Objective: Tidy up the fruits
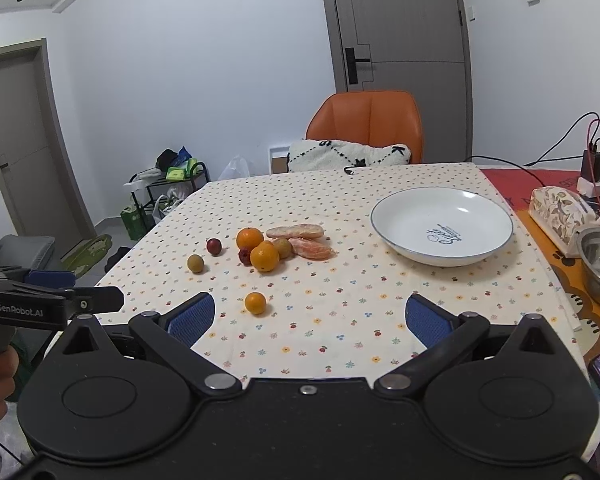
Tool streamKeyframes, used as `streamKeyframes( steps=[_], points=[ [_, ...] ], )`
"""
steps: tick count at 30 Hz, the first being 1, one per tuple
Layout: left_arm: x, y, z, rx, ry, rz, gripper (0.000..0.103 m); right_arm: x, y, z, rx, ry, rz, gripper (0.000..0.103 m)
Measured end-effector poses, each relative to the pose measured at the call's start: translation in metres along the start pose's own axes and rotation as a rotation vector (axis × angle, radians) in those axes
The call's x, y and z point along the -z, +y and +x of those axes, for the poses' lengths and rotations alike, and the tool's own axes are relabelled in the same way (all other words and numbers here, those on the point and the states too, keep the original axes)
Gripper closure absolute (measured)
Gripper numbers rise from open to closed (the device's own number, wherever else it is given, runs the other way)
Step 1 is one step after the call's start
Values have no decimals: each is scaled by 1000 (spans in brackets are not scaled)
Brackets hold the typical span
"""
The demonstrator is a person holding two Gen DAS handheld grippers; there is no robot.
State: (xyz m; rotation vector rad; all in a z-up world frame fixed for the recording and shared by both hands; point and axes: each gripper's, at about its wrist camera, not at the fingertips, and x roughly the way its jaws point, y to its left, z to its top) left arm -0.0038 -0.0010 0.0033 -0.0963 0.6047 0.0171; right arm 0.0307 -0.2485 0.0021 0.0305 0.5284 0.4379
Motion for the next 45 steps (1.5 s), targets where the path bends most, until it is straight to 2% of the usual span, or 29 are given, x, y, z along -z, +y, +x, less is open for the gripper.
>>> streamKeyframes(
  steps=[45],
  points=[
    [1,2,0,0,4,-5,0,-1,2,-1,4,-3,-12,0]
  ],
)
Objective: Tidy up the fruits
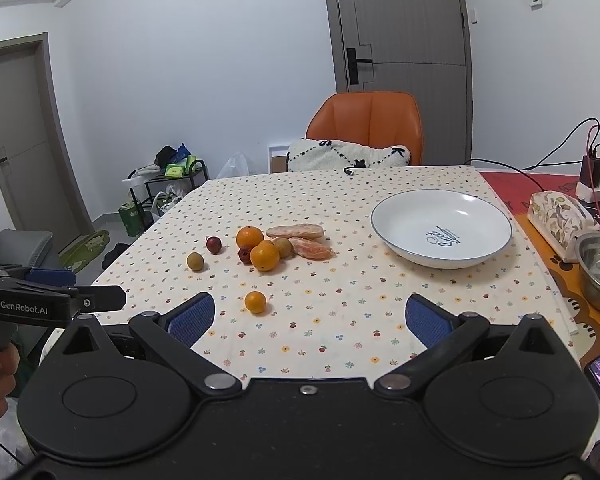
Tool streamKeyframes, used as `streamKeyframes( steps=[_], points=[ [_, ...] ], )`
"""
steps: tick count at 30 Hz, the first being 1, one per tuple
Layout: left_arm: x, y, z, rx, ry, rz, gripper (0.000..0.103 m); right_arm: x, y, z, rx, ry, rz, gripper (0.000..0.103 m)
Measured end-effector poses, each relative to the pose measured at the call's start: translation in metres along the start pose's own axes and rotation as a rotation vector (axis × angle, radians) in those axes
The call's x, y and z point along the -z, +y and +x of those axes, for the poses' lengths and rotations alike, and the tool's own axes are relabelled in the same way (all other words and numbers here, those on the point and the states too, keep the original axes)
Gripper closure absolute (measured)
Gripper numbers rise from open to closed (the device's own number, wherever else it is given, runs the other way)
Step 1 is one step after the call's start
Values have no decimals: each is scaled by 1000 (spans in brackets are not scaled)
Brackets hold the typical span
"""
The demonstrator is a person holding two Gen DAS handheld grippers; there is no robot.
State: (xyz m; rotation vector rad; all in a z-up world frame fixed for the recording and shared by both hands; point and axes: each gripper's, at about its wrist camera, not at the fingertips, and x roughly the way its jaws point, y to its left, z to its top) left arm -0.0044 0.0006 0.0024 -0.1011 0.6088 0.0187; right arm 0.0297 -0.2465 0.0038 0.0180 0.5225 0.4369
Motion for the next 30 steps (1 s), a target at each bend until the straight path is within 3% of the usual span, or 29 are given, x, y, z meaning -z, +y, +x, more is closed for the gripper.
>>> streamKeyframes(
  steps=[14,30],
  points=[
    [2,-2,3,-5,-8,15,0,0,3,2,-16,-4,-8,0],
    [1,20,49,-32,-15,-8,0,2,6,47,-80,13,-7,0]
  ],
)
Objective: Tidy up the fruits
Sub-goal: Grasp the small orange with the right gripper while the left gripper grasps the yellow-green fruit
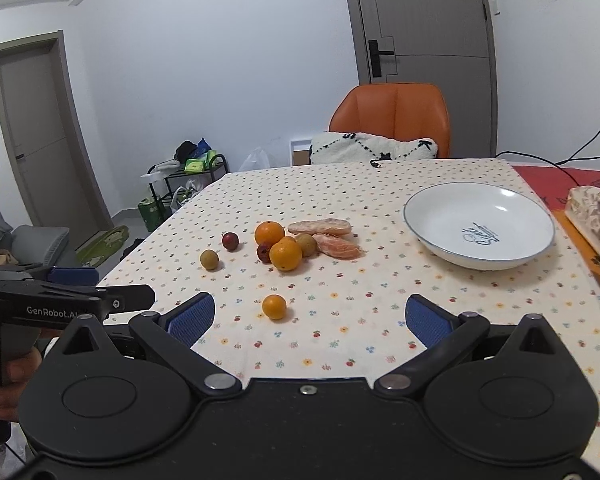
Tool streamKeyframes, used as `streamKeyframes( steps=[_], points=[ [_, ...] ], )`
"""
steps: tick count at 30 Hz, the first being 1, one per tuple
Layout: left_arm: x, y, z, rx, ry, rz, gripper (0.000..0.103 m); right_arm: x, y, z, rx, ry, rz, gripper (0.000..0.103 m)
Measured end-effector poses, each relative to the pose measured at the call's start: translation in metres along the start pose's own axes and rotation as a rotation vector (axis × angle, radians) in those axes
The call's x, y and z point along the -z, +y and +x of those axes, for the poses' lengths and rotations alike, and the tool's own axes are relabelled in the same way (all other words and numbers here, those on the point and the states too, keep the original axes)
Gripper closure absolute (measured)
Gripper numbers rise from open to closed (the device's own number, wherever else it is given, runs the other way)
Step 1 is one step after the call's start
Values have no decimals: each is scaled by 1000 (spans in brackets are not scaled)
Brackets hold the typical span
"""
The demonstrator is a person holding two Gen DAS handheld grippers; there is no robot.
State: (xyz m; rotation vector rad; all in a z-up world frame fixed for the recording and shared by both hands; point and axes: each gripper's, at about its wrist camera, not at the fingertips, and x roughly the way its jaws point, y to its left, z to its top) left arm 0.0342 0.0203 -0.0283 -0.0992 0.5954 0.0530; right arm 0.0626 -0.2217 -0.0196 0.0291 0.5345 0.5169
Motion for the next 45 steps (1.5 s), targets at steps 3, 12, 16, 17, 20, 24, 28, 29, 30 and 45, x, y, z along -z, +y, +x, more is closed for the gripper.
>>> streamKeyframes(
  steps=[3,12,16,17,20,24,28,29,30,45],
  points=[
    [-1,7,10,0,8,-12,1,0,-1,13,-25,16,8,0],
    [-6,23,34,-8,2,-37,13,1,-2,47,-83,62,31,17],
    [-9,25,47,-5,9,-37,28,0,2,63,-95,91,21,30],
    [-10,26,51,-6,14,-41,33,0,3,67,-100,98,18,31],
    [-12,29,62,1,29,-62,40,-1,8,79,-108,117,4,39],
    [-14,30,73,-2,34,-64,44,-3,10,92,-131,138,20,48],
    [-18,31,86,5,42,-61,55,-2,15,105,-131,161,-14,54],
    [-19,30,89,3,39,-53,58,-2,15,108,-129,167,-16,55],
    [-20,30,91,-7,36,-39,59,-1,15,111,-128,171,-16,56],
    [-29,33,129,-23,84,-36,62,-3,-2,125,-135,168,14,81]
  ],
)
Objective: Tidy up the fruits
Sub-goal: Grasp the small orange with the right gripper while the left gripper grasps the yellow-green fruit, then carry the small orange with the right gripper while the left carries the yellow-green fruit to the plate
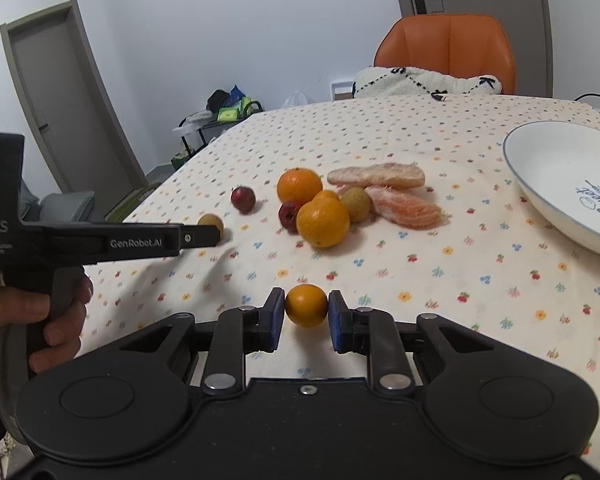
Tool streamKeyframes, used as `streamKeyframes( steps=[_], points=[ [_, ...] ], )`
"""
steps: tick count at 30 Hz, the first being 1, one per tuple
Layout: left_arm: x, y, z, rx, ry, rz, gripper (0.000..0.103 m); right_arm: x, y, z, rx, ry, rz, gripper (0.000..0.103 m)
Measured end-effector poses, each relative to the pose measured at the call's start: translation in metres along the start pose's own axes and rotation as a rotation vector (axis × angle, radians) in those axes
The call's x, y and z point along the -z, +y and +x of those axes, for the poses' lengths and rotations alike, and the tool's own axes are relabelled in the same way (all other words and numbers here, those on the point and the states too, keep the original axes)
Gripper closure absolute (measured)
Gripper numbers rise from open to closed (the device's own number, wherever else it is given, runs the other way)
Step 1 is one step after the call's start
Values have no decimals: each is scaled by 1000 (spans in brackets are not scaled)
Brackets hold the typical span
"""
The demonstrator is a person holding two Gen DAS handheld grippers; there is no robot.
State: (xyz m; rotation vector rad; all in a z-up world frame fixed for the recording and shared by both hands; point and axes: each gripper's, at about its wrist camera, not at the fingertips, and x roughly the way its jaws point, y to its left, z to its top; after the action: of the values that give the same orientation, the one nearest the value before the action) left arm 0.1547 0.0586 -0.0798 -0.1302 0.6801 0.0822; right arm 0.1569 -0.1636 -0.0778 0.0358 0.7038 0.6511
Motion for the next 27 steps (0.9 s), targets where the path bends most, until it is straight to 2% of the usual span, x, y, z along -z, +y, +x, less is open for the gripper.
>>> streamKeyframes(
  steps=[5,6,7,9,27],
  points=[
    [-3,2,8,-18,-1,-3,64,-3,-10,-5,7,-21,22,81],
    [-4,2,8,-20,-1,-4,68,-3,-11,-6,10,-25,24,81],
    [-4,2,7,-16,-1,-12,78,-3,-13,-7,12,-30,25,81],
    [-5,0,5,1,-4,-25,78,-4,-17,-10,17,-38,30,81],
    [-27,-84,-33,166,-98,106,78,-10,-56,-58,111,-162,92,81]
  ],
)
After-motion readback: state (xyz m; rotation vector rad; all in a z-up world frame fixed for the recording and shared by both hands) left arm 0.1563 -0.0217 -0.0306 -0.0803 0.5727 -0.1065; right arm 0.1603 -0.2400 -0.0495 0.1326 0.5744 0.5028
